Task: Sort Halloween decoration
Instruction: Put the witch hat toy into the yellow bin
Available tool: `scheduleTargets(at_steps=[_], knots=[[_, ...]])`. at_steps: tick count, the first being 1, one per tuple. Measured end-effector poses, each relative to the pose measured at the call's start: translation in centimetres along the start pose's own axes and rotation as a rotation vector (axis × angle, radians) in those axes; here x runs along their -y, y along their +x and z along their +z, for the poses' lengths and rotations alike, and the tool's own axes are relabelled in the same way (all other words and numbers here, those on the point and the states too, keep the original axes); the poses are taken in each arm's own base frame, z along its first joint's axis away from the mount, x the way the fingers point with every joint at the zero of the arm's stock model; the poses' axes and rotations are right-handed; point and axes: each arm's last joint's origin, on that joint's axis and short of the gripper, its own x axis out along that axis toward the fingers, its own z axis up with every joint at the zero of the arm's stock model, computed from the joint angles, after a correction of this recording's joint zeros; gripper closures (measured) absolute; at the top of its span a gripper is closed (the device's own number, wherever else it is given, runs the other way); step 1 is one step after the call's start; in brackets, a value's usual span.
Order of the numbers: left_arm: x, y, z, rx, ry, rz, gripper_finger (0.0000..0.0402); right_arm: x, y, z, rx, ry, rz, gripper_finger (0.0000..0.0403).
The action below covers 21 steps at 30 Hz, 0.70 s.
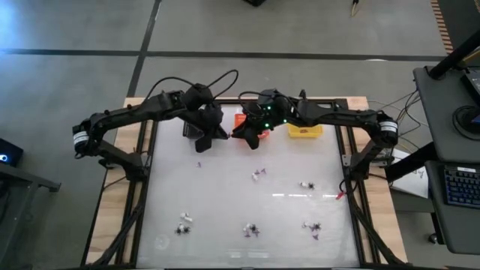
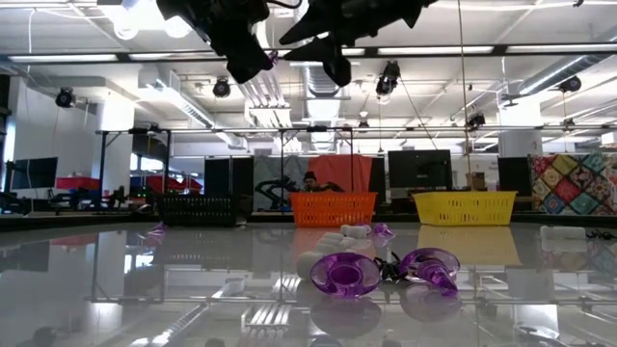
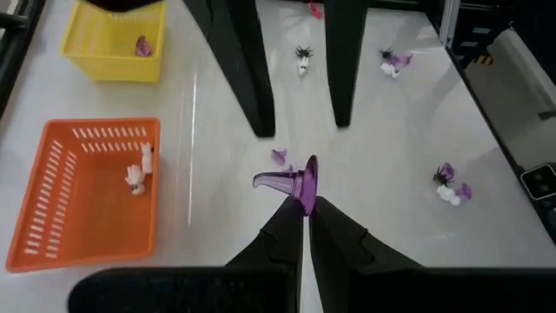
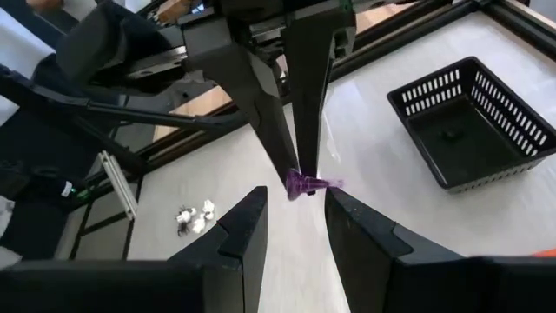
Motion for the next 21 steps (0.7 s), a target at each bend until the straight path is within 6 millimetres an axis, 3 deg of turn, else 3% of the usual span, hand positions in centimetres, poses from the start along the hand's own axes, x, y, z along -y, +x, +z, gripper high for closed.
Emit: scheduleTargets(at_steps=[21], knots=[[-0.13,0.01,0.46,0.047,0.006,0.013,0.0401,0.01,0.51,-0.08,0.018,-0.007,-0.032,0.0294]])
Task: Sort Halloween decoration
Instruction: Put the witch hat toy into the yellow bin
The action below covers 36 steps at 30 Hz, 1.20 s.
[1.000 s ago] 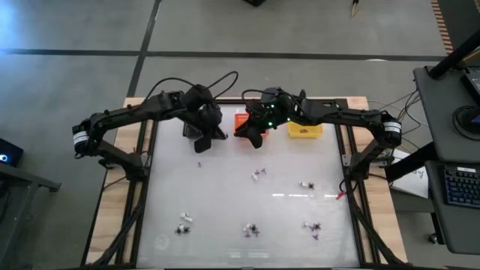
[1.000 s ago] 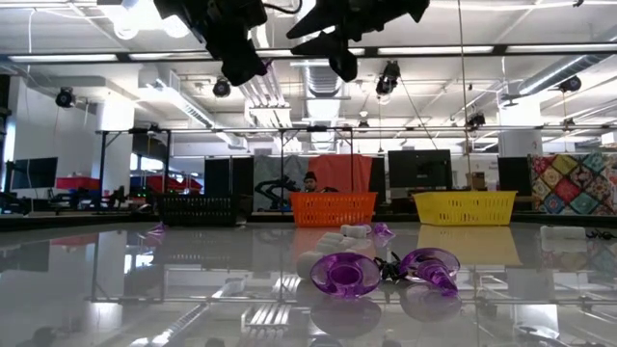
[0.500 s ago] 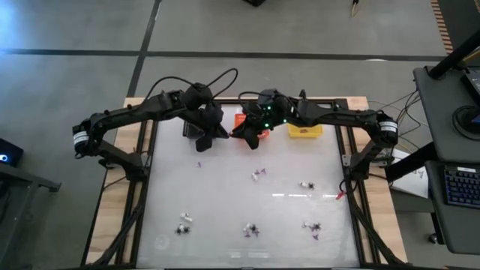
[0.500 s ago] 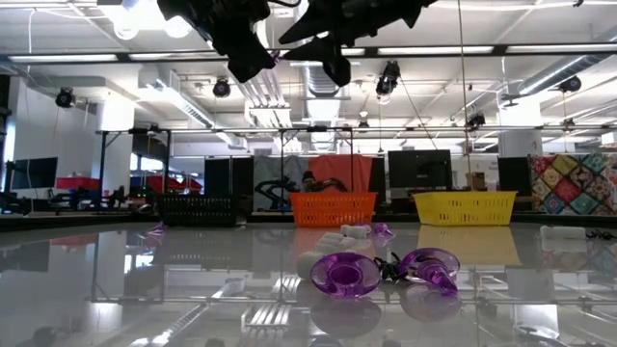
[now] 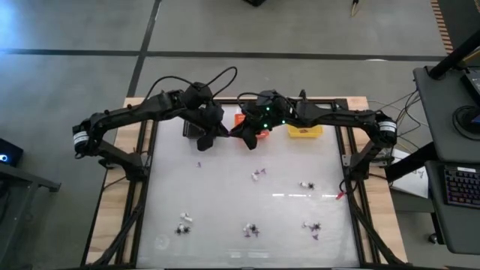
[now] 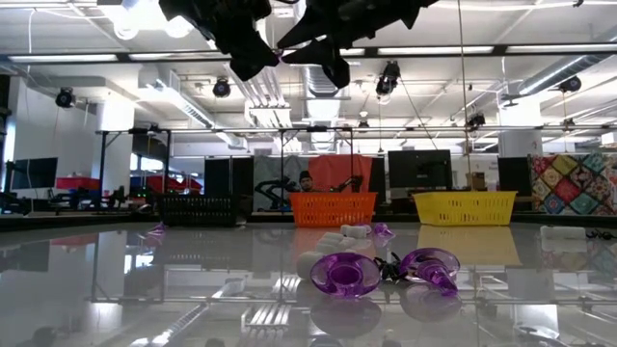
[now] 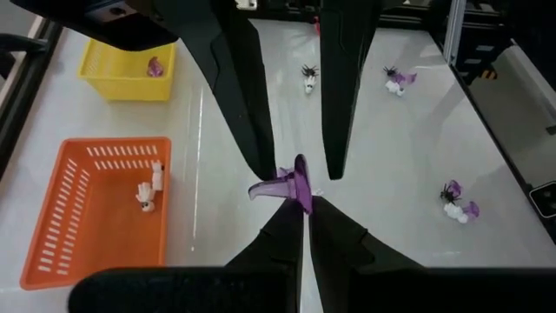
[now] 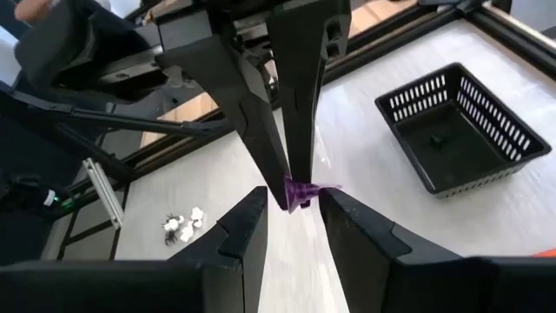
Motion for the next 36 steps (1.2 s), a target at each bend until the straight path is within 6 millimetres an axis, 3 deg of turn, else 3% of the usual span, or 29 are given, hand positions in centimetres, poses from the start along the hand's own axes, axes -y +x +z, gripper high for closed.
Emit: scheduleTargets(at_steps=[9,23,36], knots=[[-0.05,-0.01,0.3,0.029,0.002,0.005,0.0401,-0.11,0.01,0.39,0.045,0.001,0.006,0.0303],[-0.07,-0.02,0.35,0.033,0.0,0.007,0.0401,-0.09,0.21,0.3,0.049,0.032,-0.014,0.0384],[-0.03,-0.01,0.12,0.012,-0.008,0.003,0.0401,-0.12,0.22,0.29,0.048,0.035,-0.012,0.0393]])
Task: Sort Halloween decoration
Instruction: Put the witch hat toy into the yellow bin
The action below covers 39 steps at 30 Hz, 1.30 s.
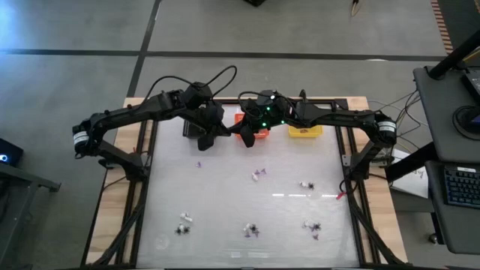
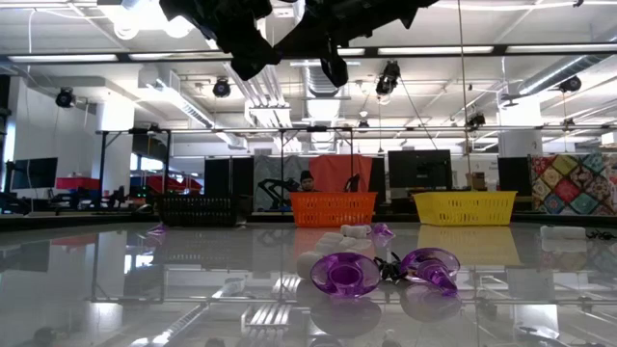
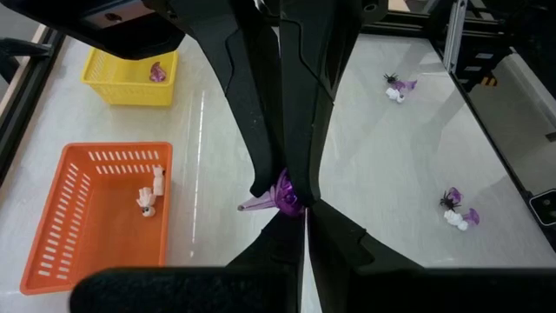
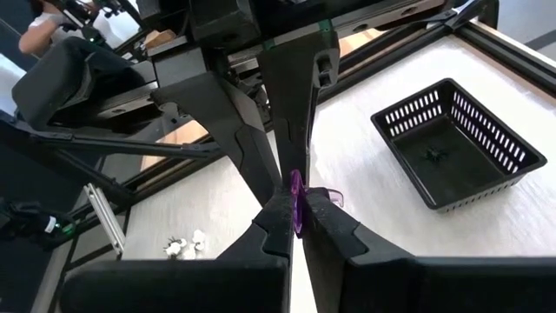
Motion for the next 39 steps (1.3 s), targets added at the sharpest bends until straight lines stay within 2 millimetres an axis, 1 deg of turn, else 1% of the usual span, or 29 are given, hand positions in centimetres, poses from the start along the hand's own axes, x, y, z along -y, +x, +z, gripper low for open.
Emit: scheduleTargets(at_steps=[16,20,21,24,28,30,34,39], knots=[[0.1,0.0,-0.5,-0.044,-0.005,-0.011,0.0401,-0.3,-0.1,-0.1,-0.005,-0.001,0.005,0.0394],[0.1,0.0,-0.7,-0.066,-0.01,-0.008,0.0401,-0.2,-0.5,-0.6,-0.07,0.022,-0.024,0.0394],[0.2,0.0,-0.8,-0.074,-0.012,-0.009,0.0401,-0.1,-0.7,-0.9,-0.099,0.032,-0.047,0.0394],[0.2,-0.1,-1.0,-0.093,-0.021,-0.014,0.0401,0.5,-1.3,-2.0,-0.192,0.058,-0.198,0.0394],[0.3,-0.1,-1.1,-0.111,-0.023,-0.018,0.0401,1.9,-2.6,-3.4,-0.336,0.093,-0.417,0.0394],[0.3,-0.1,-1.3,-0.123,-0.018,-0.02,0.0401,2.7,-3.3,-4.0,-0.406,0.112,-0.496,0.0394],[0.3,-0.1,-1.5,-0.148,-0.019,0.002,0.0401,4.2,-4.7,-4.5,-0.513,0.149,-0.605,0.0394],[0.2,-0.2,-1.7,-0.182,-0.026,0.042,0.0401,6.2,-6.3,-4.6,-0.593,0.182,-0.688,0.0394]])
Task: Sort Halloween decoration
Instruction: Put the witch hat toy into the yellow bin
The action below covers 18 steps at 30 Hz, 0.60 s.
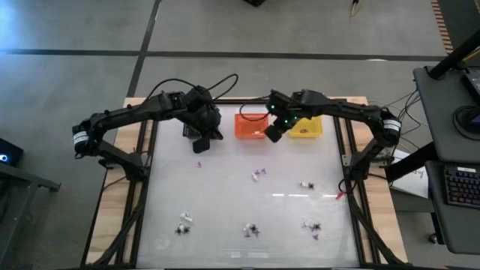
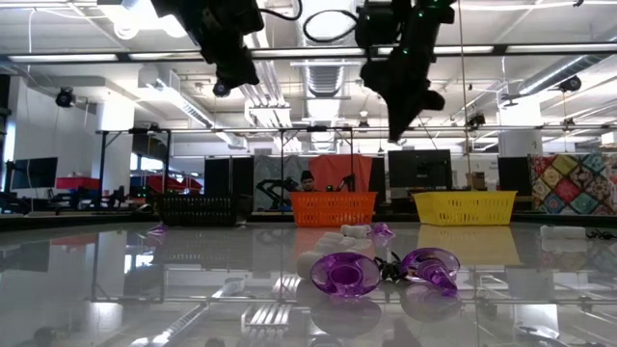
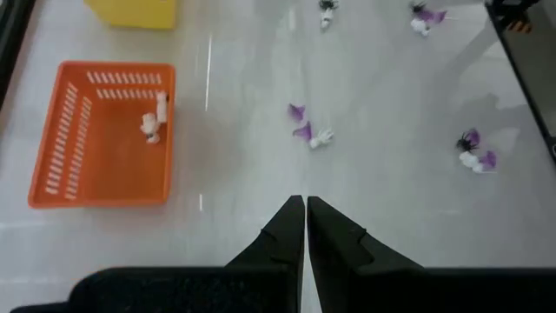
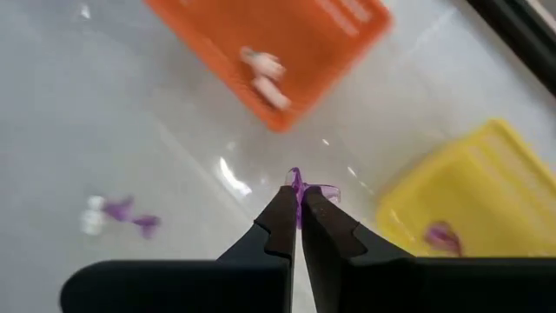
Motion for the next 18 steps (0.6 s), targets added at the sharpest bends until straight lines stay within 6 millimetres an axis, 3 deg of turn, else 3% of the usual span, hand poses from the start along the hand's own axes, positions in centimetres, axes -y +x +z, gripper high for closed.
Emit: scheduleTargets(at_steps=[9,18], knots=[[0.1,0.0,-0.8,-0.089,-0.035,0.028,0.0402,4.8,0.4,-0.4,-0.145,0.073,-0.086,0.0394],[0.2,-0.1,-1.5,-0.169,-0.081,0.056,0.0402,8.7,2.0,-1.8,-0.268,0.176,-0.137,0.0394]])
